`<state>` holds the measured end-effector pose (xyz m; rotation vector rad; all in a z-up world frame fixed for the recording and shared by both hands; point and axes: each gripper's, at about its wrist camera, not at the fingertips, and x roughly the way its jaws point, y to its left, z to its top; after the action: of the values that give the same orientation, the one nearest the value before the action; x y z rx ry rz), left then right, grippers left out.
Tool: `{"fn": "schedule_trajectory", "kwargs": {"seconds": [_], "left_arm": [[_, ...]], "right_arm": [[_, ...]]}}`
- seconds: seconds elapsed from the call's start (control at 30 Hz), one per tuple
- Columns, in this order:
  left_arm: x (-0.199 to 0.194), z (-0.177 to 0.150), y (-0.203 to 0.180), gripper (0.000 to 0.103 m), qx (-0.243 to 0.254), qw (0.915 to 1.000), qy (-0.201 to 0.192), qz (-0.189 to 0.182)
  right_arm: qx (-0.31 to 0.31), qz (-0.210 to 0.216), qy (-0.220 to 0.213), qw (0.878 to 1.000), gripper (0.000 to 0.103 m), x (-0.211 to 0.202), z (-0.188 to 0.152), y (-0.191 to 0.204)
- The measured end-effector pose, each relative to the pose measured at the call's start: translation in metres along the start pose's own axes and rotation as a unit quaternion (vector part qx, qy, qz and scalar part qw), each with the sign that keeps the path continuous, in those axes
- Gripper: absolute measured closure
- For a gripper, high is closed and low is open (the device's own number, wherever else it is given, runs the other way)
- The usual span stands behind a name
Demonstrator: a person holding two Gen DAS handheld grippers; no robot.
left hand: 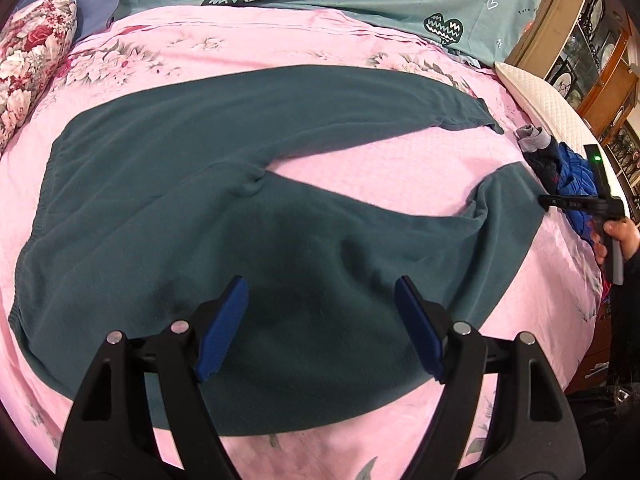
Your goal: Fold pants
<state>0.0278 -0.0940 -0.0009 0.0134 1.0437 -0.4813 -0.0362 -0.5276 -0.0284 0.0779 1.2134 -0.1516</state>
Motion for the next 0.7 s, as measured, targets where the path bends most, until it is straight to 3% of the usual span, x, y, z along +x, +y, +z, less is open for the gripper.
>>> {"fn": "schedule_trajectory", "kwargs": {"seconds": [0.17,0.3,0.37,0.43,0.47,0.53,0.6,0.7], "left_arm": [[-0.007,-0.007,0.000,0.023,0.002,0.9999,-0.010,-0.005],[-0.001,-0.011,0.004,0.023,0.000,1.0000,0.001,-0.007],[0.004,-0.014,0.004,0.023,0.005,0.9999,0.015,-0.005],[0.005,-0.019,0.005,0.023,0.013,0.9997,0.023,0.002],[0.003,-0.022,0.007,0.023,0.016,0.9996,0.022,0.007],[-0.004,-0.028,0.014,0.023,0.020,0.9994,0.017,0.021],[-0.014,-0.033,0.026,0.023,0.019,0.9986,0.007,0.048],[-0.028,-0.040,0.057,0.022,-0.009,0.9957,-0.001,0.092]], "right_arm": [[0.026,-0.041,-0.011,0.999,0.098,-0.048,-0.023,-0.022],[0.031,-0.042,0.048,0.997,0.095,-0.033,-0.046,-0.029],[0.028,-0.063,0.063,0.996,0.080,-0.023,-0.049,-0.026],[0.041,-0.095,0.035,0.994,0.075,-0.030,-0.040,-0.031],[0.052,-0.104,0.015,0.993,0.066,-0.036,-0.035,-0.035],[0.074,-0.078,-0.035,0.994,0.058,-0.052,-0.023,-0.042],[0.064,-0.046,-0.040,0.996,0.058,-0.050,-0.007,-0.040],[0.024,-0.067,-0.019,0.997,0.058,-0.029,0.005,-0.022]]}}
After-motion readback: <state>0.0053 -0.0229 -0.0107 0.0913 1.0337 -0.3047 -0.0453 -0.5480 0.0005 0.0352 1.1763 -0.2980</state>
